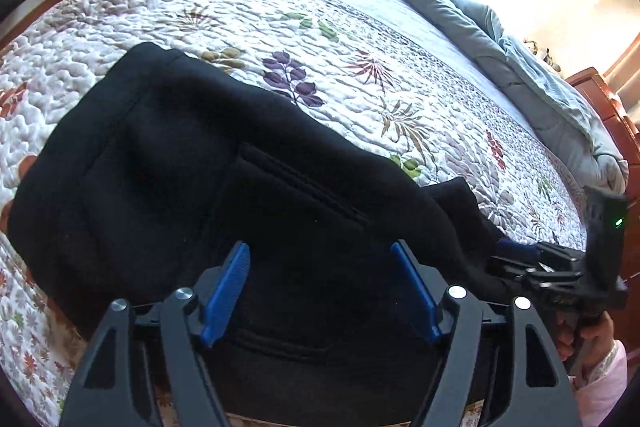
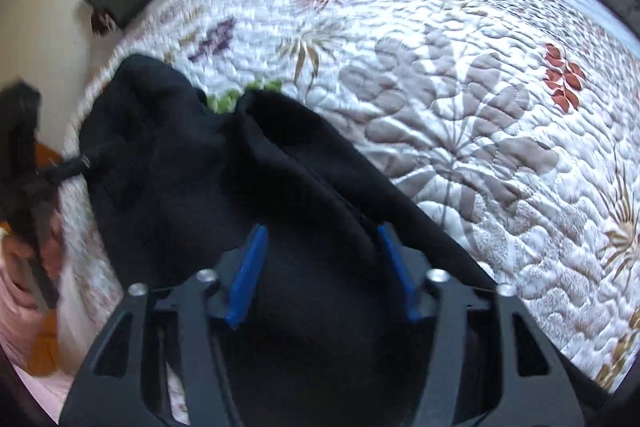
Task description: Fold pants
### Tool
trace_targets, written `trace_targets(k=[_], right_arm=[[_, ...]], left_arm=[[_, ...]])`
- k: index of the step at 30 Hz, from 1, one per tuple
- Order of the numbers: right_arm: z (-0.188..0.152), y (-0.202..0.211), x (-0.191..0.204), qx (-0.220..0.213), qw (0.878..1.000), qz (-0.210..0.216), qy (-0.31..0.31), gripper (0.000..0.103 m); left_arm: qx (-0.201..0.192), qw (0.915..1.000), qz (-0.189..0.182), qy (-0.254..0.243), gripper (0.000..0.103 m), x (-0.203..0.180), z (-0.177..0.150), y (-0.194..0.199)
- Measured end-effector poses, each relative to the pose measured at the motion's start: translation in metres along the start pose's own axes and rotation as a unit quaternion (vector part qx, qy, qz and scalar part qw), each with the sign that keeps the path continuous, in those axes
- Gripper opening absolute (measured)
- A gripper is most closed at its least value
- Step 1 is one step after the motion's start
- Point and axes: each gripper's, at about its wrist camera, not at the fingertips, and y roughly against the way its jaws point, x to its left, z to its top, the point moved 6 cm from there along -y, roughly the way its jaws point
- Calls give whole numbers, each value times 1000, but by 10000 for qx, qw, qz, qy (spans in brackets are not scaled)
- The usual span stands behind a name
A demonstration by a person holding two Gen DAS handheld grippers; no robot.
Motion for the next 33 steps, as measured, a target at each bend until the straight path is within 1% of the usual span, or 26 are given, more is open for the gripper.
trace_targets(k=[1,2,3,5,6,8,10,11,12,13,14,15,16,18,20,21,22,24,26,28,30,32,33], right_arm=[[-1,-1,1,19,9999,-140,85,18],[-1,-1,1,3,9997,-207,128,12],[0,3,2,-36,9998,-136,104,3],[3,10,1,-142,9998,-85,82,3],[7,17,-1,-288,9995,-110,56,3],[17,30,-11,-570,9982,-58,-179,3],[25,33,-21,-710,9967,14,-402,3],[26,28,-24,-652,9968,31,-458,3],[24,14,-26,-461,9978,8,-481,3],[19,1,-27,-266,9985,-27,-482,3],[16,-8,-27,-203,9985,-75,-508,4],[15,-8,-29,-294,9977,-47,-617,4],[15,-4,-30,-370,9964,63,-754,8],[13,10,-33,-542,9930,286,-1010,12],[3,31,-34,-705,9906,243,-1149,17],[-4,41,-32,-777,9897,222,-1182,20],[-10,49,-29,-832,9890,213,-1206,20],[-37,70,-16,-921,9876,287,-1241,20],[-59,81,-2,-945,9876,306,-1213,22],[-89,83,8,-887,9885,32,-1228,25],[-109,75,9,-773,9872,-190,-1385,25],[-125,61,1,-652,9822,-28,-1760,26],[-129,56,-1,-619,9800,23,-1893,25]], left_arm=[[9,10000,-17,15,73,0,1,1],[19,10000,-38,41,73,1,1,2],[7,10000,-26,87,73,1,1,6],[-105,9999,109,71,74,1,0,15],[-197,9996,207,-39,74,-1,-1,20],[-374,9977,507,-268,76,-2,-4,25],[-484,9959,672,-370,78,1,-6,22],[-446,9958,711,-372,78,4,-8,16],[-407,9956,757,-381,78,6,-9,10],[-421,9948,819,-440,78,6,-9,7],[-454,9930,922,-578,78,4,-10,5],[-429,9914,1010,-709,79,2,-10,3],[-401,9907,1048,-768,79,1,-11,3],[-389,9913,991,-773,79,-1,-12,9],[-324,9941,813,-647,79,1,-14,22],[-298,9946,781,-623,79,2,-16,29],[-245,9953,735,-587,79,4,-21,39],[-163,9967,607,-504,79,10,-33,55],[10,9977,603,-296,79,22,-46,63],[145,9985,527,101,79,38,-56,65],[268,9976,428,484,77,54,-61,59],[310,9960,291,791,63,64,-59,52],[298,9947,159,966,60,68,-55,48]])
